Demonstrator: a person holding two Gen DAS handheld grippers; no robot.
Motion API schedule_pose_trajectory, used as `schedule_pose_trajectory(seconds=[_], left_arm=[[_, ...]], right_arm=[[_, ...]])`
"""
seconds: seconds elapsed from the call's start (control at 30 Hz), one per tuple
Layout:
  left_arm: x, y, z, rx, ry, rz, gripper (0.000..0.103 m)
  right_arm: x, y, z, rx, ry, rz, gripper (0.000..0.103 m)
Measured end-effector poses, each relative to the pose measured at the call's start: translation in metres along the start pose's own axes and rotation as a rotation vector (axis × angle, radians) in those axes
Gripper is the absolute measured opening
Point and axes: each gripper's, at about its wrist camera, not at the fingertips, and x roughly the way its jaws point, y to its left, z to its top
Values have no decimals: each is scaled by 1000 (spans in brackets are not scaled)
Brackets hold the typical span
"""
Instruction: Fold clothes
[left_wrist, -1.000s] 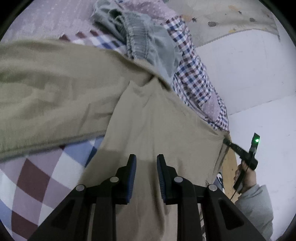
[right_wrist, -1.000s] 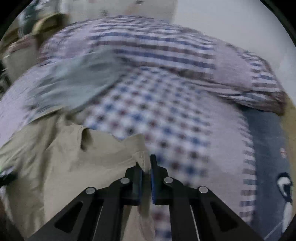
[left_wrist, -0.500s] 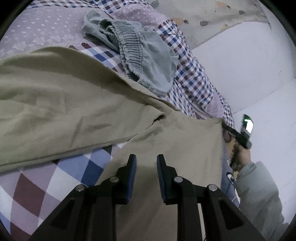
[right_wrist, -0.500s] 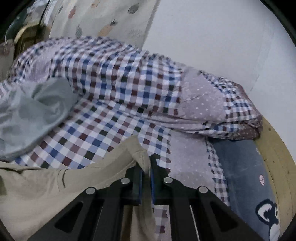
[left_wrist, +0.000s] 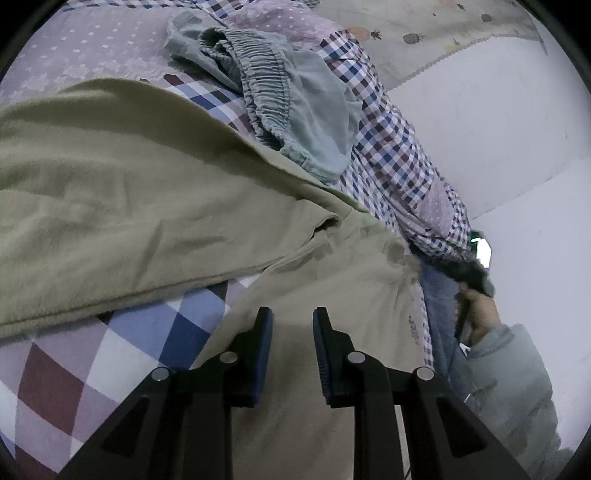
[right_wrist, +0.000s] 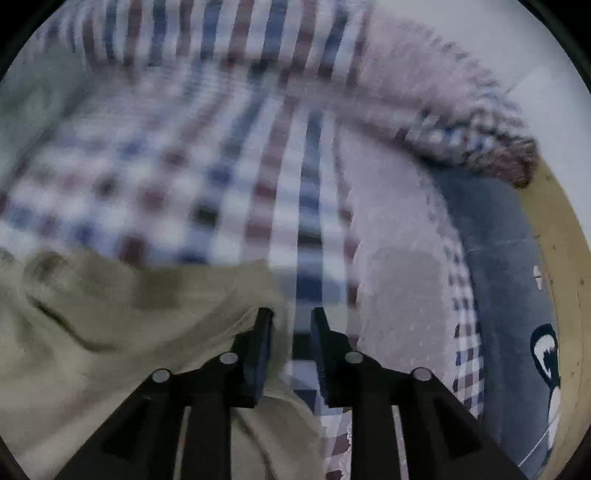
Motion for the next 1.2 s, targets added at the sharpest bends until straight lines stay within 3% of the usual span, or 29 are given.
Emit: schedule_pose_trajectory(seconds=[0.03, 0.07, 0.17, 0.2, 0.3, 0.47, 0.63, 0.83, 0.87, 0.9, 1.0, 1.2], left_arm=[[0, 0, 0, -6, 0, -4, 23], [0, 0, 1, -13, -1, -8, 23], [-2, 1, 1, -29, -2, -20, 23], [-3, 1, 1, -33, -3, -28, 23], [-7, 0, 3, -33, -10, -40, 23], [-13, 3, 7, -59, -17, -67, 23], [-18, 9, 9, -85, -16, -87, 23], [-23, 18, 12, -126, -15, -107, 23], [-24, 19, 12, -133, -15, -111, 23], [-25, 20, 12, -140, -13, -117, 23], [-28, 22, 12, -150, -17, -129, 23], [-34, 23, 12, -161, -25, -144, 23]], right_arm=[[-19, 2, 3, 22, -52, 37, 40], [-39, 8, 3, 55, -95, 138, 49], [-80, 41, 2, 90, -143, 504, 48], [-92, 73, 0, -18, -151, 592, 47], [-118, 157, -15, -388, -223, 503, 47], [-123, 230, -27, -655, -233, 396, 47], [-106, 266, -31, -852, -224, 329, 46], [-85, 294, -35, -988, -162, 271, 43], [-83, 297, -34, -994, -155, 274, 14], [-84, 299, -31, -989, -156, 282, 7], [-92, 301, -17, -945, -216, 256, 6], [-129, 323, 32, -839, -429, 119, 5]])
